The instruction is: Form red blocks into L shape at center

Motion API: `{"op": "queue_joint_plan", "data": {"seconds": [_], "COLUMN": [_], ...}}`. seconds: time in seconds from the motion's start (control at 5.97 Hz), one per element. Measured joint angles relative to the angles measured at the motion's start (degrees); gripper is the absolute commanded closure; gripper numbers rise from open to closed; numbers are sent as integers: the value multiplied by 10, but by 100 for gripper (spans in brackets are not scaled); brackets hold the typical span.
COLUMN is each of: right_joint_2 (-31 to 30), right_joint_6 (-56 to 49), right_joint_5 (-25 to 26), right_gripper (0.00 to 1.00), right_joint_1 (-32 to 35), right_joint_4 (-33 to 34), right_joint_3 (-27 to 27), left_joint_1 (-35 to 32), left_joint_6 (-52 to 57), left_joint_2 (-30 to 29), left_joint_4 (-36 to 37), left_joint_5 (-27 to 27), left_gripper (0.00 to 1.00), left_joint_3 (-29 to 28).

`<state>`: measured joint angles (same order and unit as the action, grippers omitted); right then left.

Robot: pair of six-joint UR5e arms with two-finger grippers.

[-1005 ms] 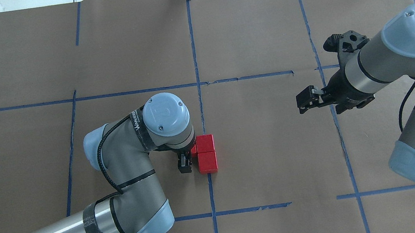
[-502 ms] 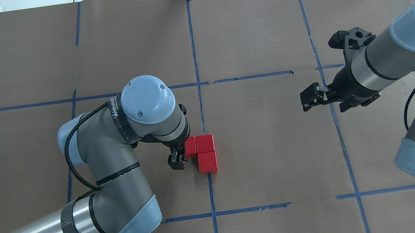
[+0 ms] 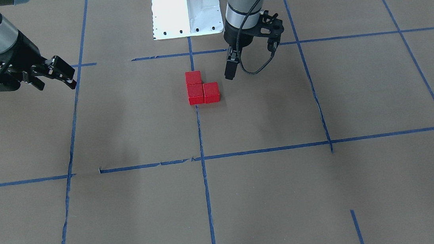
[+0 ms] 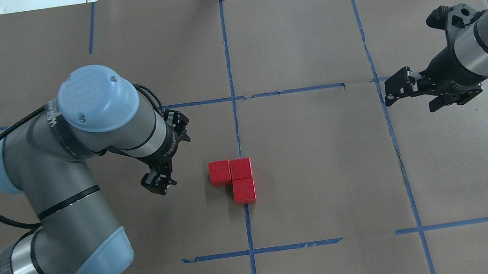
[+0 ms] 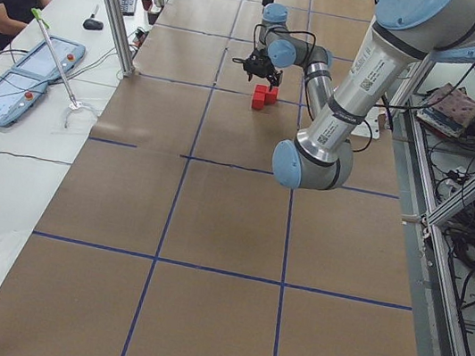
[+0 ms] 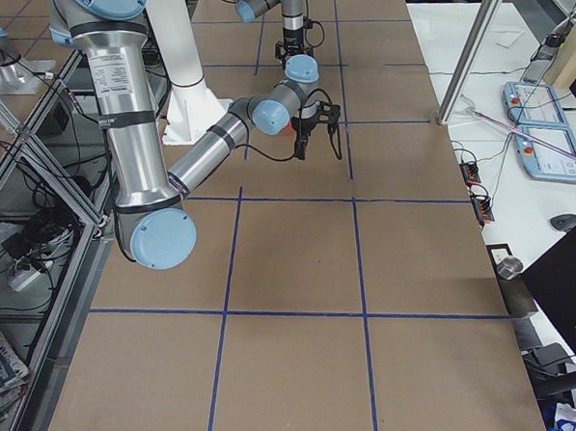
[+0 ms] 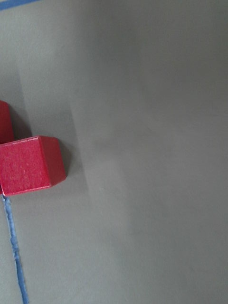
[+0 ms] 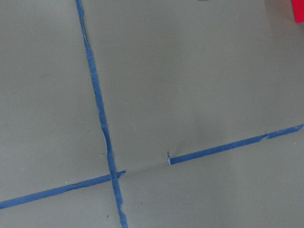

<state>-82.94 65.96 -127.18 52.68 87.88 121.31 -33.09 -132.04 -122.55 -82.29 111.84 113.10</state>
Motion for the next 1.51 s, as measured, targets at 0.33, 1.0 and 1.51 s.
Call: {"op": "queue_joint_plan", "data": {"seconds": [0.33, 1.0, 1.51], "right_joint_2": [-39, -110, -123], "right_joint_6": [-90, -359, -512], "right_joint_5": [-12, -64, -75], "right_gripper": [0, 0, 0], "right_joint_1": [65, 221, 297], "right_joint_4": [5, 12, 14], "right_joint_3": [-2, -58, -126], "left_joint_1": [-59, -227, -369], "left_joint_6": [209, 718, 1017], "left_joint_2": [76, 282, 348], "left_joint_4": [0, -6, -1], "left_joint_5": [42, 141, 166], "left_gripper": [0, 0, 0], "left_joint_3": [42, 121, 82]}}
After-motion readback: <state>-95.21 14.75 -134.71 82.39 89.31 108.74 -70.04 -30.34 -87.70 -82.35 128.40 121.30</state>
